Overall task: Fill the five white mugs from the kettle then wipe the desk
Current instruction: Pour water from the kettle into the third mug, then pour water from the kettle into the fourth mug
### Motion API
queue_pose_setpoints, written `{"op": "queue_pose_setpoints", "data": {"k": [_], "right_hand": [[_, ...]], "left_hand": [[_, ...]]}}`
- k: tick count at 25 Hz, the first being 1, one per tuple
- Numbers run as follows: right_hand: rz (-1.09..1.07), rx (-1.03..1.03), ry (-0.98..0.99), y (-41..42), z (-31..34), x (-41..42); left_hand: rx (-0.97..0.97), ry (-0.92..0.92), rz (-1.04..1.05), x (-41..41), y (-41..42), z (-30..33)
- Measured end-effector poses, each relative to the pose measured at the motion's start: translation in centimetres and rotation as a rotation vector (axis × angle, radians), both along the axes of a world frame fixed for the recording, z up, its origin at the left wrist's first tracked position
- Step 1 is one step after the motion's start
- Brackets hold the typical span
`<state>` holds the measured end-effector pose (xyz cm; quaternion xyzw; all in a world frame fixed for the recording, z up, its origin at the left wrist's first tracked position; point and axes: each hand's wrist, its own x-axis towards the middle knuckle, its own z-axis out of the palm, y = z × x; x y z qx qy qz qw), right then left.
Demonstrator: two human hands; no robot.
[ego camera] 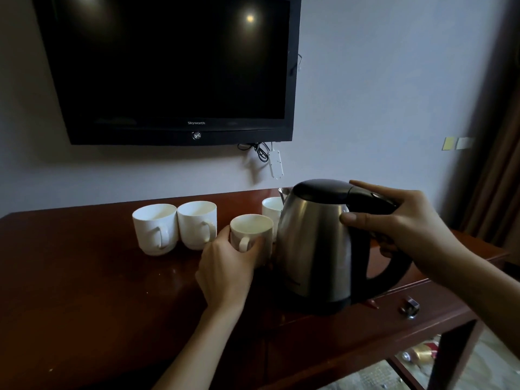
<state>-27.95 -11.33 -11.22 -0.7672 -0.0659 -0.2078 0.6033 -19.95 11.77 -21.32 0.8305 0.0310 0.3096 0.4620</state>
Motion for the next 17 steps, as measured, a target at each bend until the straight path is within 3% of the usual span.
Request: {"op": "queue_pose_setpoints", "data": {"k": [8,17], "right_hand": [[0.021,0.021,-0.011,-0.3,-0.3,0.3],[0.057,0.018,-0.031,-0.7,-0.3,0.6]], "left_hand": [[-0.093,0.183,0.101,2.0,-2.1,1.8],[-0.155,0.21,0.16,4.9,-4.5,2.3]]}}
